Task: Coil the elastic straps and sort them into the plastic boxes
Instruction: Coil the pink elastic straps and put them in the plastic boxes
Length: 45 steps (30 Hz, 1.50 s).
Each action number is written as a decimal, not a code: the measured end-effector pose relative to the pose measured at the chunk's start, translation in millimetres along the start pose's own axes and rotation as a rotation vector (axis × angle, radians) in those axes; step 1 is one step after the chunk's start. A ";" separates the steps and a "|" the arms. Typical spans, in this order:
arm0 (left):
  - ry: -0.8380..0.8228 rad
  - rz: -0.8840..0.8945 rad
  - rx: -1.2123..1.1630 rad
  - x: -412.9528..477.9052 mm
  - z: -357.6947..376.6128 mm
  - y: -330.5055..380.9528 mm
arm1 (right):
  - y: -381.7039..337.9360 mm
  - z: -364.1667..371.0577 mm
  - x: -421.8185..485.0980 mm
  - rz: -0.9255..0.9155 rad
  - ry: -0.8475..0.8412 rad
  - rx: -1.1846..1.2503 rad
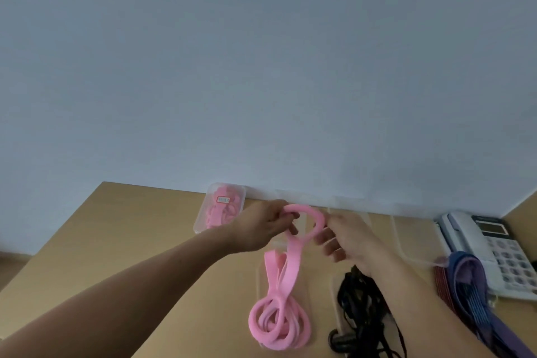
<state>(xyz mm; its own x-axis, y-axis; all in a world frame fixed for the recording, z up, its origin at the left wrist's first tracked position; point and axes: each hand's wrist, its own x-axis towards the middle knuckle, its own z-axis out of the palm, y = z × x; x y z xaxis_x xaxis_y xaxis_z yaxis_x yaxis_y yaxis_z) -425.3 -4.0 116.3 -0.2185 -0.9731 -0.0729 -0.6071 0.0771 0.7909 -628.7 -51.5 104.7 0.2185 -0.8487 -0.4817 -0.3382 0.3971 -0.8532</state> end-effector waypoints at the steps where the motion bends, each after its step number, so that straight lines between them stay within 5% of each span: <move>1: 0.019 -0.019 -0.046 2.7 -3.1 5.7 | -9.9 -5.1 -3.9 -0.093 0.062 -0.071; 7: 0.066 -0.055 -0.400 6.4 -22.7 35.6 | -54.1 -12.5 -29.2 -0.512 0.054 -0.072; 16: -0.005 -0.119 -0.611 -3.2 -57.2 59.7 | -83.2 -0.7 -39.0 -0.702 0.068 -0.122; 25: 0.028 -0.149 -0.676 -13.0 -72.5 62.3 | -83.3 16.6 -40.4 -1.044 0.297 -0.377; 35: 0.134 0.085 -0.503 -20.8 -73.1 62.1 | -92.2 11.5 -53.6 -0.716 -0.060 -0.108; 41: 0.220 0.063 -0.470 -23.0 -69.0 63.4 | -87.8 15.4 -53.2 -0.839 0.054 -0.150; 45: 0.079 -0.099 -0.619 -22.4 -71.3 66.1 | -83.9 19.7 -52.6 -1.039 0.249 -0.323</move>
<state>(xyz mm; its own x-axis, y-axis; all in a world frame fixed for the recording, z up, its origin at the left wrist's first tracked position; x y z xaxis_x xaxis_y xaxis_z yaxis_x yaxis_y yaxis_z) -406.0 7.3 213.6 -0.1126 -0.9841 -0.1374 -0.0623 -0.1310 0.9894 -593.8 -33.2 197.7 0.3556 -0.7766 0.5200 -0.3277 -0.6246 -0.7088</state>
